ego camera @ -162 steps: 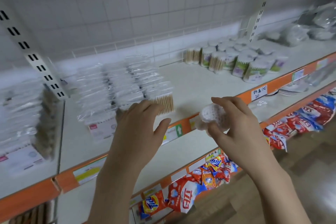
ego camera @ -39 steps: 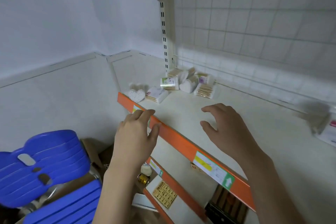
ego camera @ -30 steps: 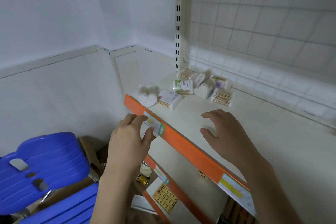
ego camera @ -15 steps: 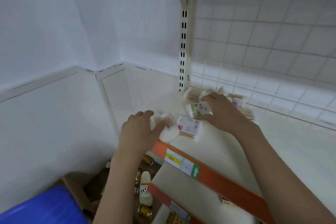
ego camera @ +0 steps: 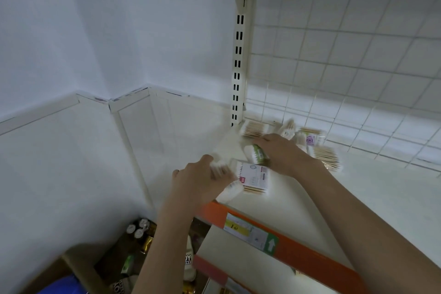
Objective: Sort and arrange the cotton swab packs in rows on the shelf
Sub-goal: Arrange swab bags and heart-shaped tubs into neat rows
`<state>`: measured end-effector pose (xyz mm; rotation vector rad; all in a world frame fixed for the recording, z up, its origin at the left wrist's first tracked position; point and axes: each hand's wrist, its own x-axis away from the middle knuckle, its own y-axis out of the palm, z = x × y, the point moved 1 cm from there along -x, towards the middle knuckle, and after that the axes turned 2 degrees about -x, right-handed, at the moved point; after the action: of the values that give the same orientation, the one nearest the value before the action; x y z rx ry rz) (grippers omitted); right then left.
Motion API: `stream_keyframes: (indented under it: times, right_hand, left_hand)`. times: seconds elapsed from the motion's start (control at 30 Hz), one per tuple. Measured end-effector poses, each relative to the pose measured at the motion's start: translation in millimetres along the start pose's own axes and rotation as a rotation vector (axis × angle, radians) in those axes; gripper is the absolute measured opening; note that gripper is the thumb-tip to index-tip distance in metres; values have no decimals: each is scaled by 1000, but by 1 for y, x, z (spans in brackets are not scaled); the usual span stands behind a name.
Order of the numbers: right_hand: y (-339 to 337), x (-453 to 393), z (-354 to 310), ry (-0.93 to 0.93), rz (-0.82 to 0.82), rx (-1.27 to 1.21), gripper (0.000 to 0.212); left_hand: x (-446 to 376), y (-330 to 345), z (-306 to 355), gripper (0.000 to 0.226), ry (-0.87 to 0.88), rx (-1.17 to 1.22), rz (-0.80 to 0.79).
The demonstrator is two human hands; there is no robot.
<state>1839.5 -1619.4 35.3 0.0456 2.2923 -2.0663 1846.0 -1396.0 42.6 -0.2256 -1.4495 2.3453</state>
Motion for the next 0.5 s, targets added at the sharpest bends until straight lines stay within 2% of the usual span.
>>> stream_keyframes:
  times: [0.13,0.33,0.5]
  right_hand:
    - [-7,5,1,3,37,38,60]
    - [-41,46,-2,4,278,-124,64]
    - [-50,112,-5,148,450,-283,66]
  left_hand:
    - [-3,0,0,45,77,279,36]
    - [2,-4,16,46,234,382,190]
    - [17,1,47,43,375,453,302]
